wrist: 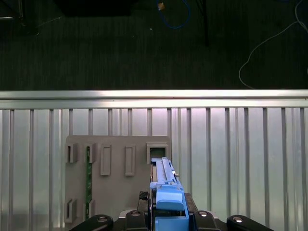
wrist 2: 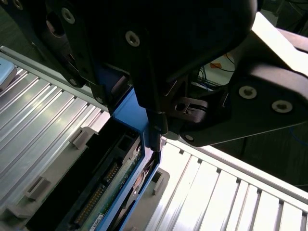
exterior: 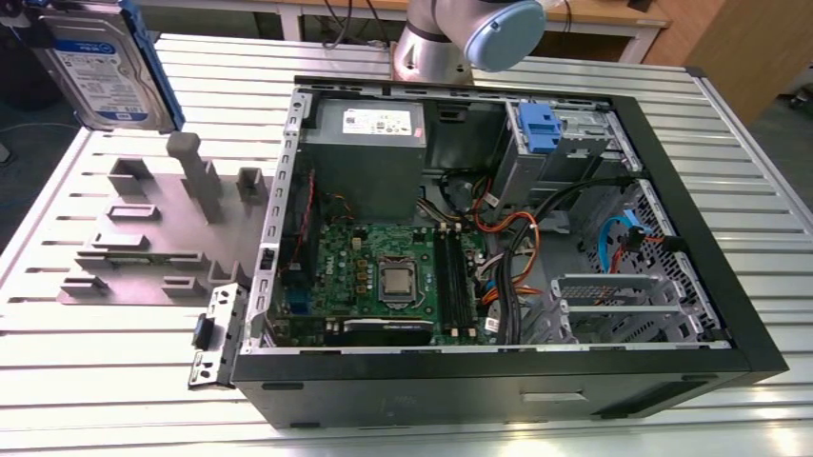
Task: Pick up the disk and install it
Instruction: 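Pick up the disk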
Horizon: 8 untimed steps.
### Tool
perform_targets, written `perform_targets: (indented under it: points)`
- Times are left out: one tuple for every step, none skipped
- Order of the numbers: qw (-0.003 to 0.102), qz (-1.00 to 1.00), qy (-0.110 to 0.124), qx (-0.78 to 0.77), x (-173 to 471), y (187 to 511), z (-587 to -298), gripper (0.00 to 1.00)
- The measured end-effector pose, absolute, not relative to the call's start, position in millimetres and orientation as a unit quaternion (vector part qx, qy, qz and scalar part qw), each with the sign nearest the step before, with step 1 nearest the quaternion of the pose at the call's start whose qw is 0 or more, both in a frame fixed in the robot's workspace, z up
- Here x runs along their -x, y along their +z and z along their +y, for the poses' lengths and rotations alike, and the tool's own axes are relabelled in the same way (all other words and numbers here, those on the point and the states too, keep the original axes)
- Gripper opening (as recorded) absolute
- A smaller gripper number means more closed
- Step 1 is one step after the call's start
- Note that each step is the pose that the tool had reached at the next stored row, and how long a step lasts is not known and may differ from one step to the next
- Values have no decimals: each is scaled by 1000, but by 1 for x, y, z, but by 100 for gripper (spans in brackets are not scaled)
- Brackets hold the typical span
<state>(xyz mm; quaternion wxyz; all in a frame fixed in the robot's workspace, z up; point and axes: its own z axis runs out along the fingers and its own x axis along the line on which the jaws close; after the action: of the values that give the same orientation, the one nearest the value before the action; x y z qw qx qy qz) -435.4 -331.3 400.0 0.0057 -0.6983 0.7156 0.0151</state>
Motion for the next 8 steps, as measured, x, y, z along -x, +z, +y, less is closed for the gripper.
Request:
perform_targets:
  points:
    - [6, 716, 15, 698, 435, 400, -331, 36]
    - [6, 716, 15, 698, 435, 400, -331, 36]
    - [6, 716, 15, 698, 435, 400, -331, 36]
    - [6, 716, 15, 698, 435, 401, -331, 36]
    - [6, 716, 15, 698, 435, 401, -331, 36]
    - [6, 716, 15, 698, 435, 401, -331, 36]
    - [6, 716, 15, 698, 435, 401, -331, 36]
    - [6, 716, 15, 698, 435, 401, -331, 36]
